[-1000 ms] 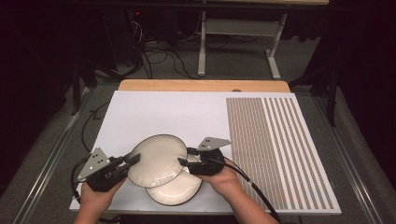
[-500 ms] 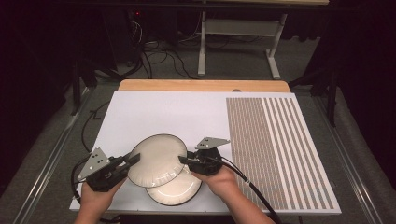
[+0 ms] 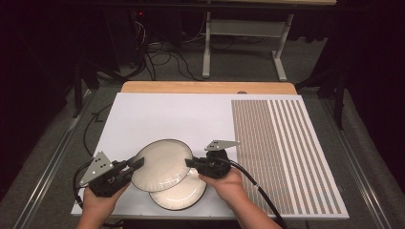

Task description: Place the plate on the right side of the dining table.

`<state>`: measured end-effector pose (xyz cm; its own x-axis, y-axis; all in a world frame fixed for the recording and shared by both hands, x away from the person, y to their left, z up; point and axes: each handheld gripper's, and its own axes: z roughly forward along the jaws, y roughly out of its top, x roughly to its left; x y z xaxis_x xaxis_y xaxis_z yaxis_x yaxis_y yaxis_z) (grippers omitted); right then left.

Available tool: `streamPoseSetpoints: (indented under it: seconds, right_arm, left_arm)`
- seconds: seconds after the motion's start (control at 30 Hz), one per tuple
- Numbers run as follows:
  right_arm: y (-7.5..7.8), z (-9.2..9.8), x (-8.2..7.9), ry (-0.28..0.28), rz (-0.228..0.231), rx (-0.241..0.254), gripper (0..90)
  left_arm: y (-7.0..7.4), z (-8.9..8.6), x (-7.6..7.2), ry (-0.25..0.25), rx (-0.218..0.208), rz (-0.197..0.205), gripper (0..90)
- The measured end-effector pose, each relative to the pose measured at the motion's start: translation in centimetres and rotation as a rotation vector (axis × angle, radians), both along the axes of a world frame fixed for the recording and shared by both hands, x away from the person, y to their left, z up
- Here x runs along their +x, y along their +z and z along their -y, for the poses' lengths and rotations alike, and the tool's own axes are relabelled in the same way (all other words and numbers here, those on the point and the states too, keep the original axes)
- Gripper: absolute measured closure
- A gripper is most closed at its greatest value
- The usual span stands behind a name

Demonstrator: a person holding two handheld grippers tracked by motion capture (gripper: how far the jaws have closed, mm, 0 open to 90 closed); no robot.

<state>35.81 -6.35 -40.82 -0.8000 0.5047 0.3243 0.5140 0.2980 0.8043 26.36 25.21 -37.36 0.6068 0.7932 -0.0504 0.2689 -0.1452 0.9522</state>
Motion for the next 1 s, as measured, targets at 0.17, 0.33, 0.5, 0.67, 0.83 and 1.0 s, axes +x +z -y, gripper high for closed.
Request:
streamPoseSetpoints:
  seconds: [0.17,0.33,0.5,0.67,0.83,1.0]
  right_arm:
    - [0.7,0.6,-0.5,-0.008,0.014,0.028,87.5]
    - [1.4,1.2,-0.7,-0.015,0.038,0.037,87.8]
    - [2.1,2.1,-1.0,-0.027,0.069,0.038,87.9]
    - [2.9,3.2,-1.2,-0.036,0.093,0.049,87.9]
    - [3.6,4.3,-1.2,-0.049,0.114,0.054,87.9]
    - [4.3,5.6,-1.4,-0.072,0.131,0.044,87.9]
  left_arm:
    - [0.3,0.0,-0.2,-0.012,-0.011,0.011,80.0]
    - [0.6,0.5,-0.3,-0.016,-0.013,0.019,80.0]
    - [0.9,1.2,-0.2,-0.024,-0.027,0.017,80.1]
    - [1.7,2.3,-0.1,-0.027,-0.036,0.031,80.1]
    - [2.2,3.2,0.2,-0.042,-0.029,0.036,80.1]
    - [2.6,4.5,0.7,-0.05,-0.047,0.022,80.1]
